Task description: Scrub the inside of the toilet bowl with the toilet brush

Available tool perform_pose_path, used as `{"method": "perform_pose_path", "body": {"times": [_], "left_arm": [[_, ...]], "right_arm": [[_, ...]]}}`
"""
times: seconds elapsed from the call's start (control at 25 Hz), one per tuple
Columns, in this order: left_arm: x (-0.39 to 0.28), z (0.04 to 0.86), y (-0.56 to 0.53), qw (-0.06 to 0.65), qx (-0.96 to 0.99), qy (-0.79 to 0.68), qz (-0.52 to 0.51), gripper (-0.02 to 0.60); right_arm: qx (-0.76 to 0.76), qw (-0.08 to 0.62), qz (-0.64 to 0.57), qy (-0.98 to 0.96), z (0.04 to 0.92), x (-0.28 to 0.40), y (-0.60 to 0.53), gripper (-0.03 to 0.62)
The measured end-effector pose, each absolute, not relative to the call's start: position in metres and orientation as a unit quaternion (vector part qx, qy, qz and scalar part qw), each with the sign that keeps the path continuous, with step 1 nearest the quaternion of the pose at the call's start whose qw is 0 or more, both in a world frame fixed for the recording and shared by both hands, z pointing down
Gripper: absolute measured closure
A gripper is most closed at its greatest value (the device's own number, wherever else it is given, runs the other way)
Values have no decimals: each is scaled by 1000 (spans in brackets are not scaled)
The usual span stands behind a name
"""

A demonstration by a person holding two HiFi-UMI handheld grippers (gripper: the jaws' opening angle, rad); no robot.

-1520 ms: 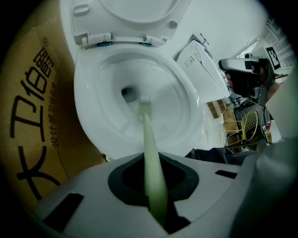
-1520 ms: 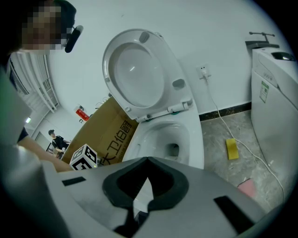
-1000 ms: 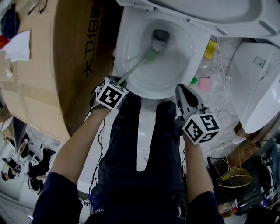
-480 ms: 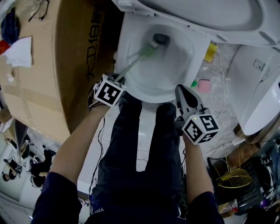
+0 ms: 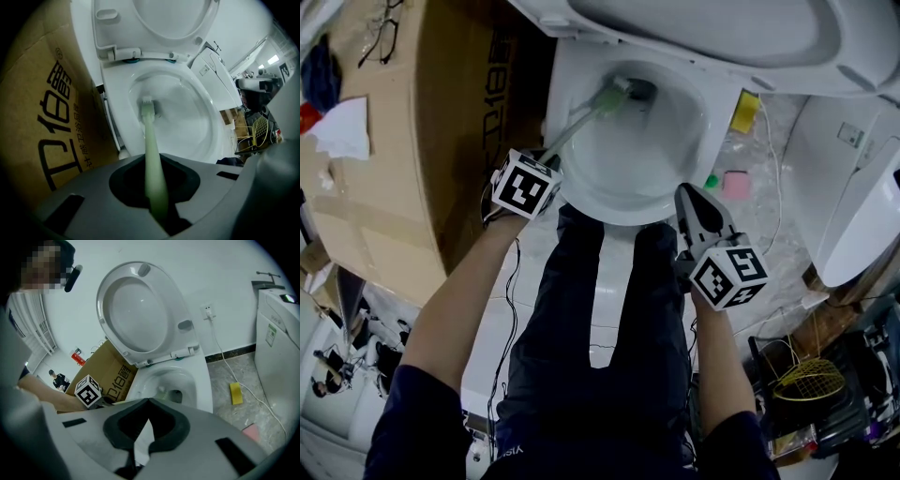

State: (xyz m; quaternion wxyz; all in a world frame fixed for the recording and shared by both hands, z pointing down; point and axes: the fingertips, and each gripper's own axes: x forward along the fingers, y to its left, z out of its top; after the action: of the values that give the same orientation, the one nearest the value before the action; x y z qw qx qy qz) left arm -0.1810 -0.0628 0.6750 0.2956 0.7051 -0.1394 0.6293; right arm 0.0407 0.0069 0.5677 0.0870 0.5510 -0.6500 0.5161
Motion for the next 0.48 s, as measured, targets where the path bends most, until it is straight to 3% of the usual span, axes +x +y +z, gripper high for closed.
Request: {"method": "perform_pose_path", "body": {"times": [0.48], "left_arm": [[-152,669,-76,272,718,-135,626,525]], "right_arm": [[562,80,516,-641,564,59,16,594]]}}
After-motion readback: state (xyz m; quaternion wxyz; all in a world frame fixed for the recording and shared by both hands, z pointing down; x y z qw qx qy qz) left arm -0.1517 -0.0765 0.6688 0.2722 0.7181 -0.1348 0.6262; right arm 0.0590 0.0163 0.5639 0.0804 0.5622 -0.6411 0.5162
